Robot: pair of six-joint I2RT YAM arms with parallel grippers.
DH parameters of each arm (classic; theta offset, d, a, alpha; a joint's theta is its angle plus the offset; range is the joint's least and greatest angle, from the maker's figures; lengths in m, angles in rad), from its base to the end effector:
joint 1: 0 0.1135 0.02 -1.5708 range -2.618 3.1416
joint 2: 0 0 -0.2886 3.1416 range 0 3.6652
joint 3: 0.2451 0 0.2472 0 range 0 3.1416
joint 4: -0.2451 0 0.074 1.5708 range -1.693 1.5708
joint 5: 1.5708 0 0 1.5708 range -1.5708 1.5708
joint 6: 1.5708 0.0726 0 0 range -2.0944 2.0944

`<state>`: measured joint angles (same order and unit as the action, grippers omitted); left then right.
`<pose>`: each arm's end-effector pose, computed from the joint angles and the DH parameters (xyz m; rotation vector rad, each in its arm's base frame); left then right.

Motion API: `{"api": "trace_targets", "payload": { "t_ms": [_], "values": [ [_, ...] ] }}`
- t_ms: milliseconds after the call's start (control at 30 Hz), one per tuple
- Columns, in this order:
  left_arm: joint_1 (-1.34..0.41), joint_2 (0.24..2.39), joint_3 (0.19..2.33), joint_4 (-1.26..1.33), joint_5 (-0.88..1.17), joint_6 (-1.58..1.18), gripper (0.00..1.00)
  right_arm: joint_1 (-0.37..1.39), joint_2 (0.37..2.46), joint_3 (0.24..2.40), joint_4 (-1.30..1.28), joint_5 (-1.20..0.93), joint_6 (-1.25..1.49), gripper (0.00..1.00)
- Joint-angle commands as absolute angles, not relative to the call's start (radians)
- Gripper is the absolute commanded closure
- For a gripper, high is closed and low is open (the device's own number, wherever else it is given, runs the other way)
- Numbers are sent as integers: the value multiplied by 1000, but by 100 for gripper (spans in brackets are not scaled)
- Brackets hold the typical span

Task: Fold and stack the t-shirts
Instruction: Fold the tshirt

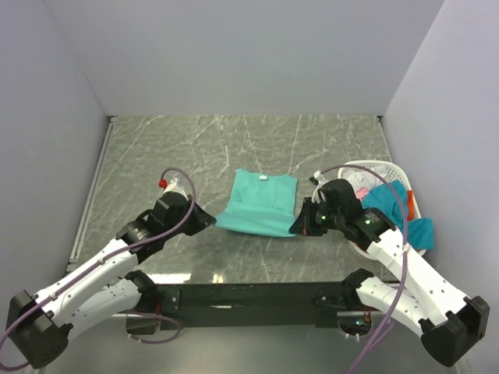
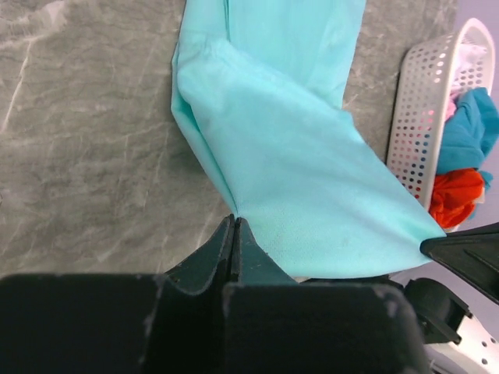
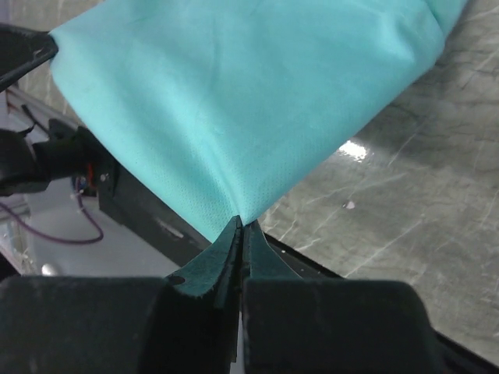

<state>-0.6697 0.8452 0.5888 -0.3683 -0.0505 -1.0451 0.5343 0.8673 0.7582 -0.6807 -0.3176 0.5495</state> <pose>0.1548 -0.1179 0.2409 -0.4673 2.2978 -0.8686 0.1424 0.1106 0.2656 -0.1452 2.4916 0.8704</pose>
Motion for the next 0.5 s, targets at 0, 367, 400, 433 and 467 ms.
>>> {"api": "trace_targets", "payload": {
  "t_ms": [0, 367, 400, 433, 467],
  "values": [
    [-670, 804, 620, -396, -74, -1040, 99, 537, 838, 827, -778, -371, 512, 100],
    [-670, 900, 738, -362, -144, -994, 99, 514, 862, 857, -755, -334, 506, 100],
    [-670, 928, 764, -359, -153, -986, 99, 506, 868, 861, -752, -333, 505, 100],
    [-669, 945, 779, -360, -176, -983, 99, 497, 877, 868, -747, -328, 506, 100],
    [-669, 962, 794, -364, -187, -977, 99, 488, 879, 871, -739, -325, 500, 100]
  ]
}}
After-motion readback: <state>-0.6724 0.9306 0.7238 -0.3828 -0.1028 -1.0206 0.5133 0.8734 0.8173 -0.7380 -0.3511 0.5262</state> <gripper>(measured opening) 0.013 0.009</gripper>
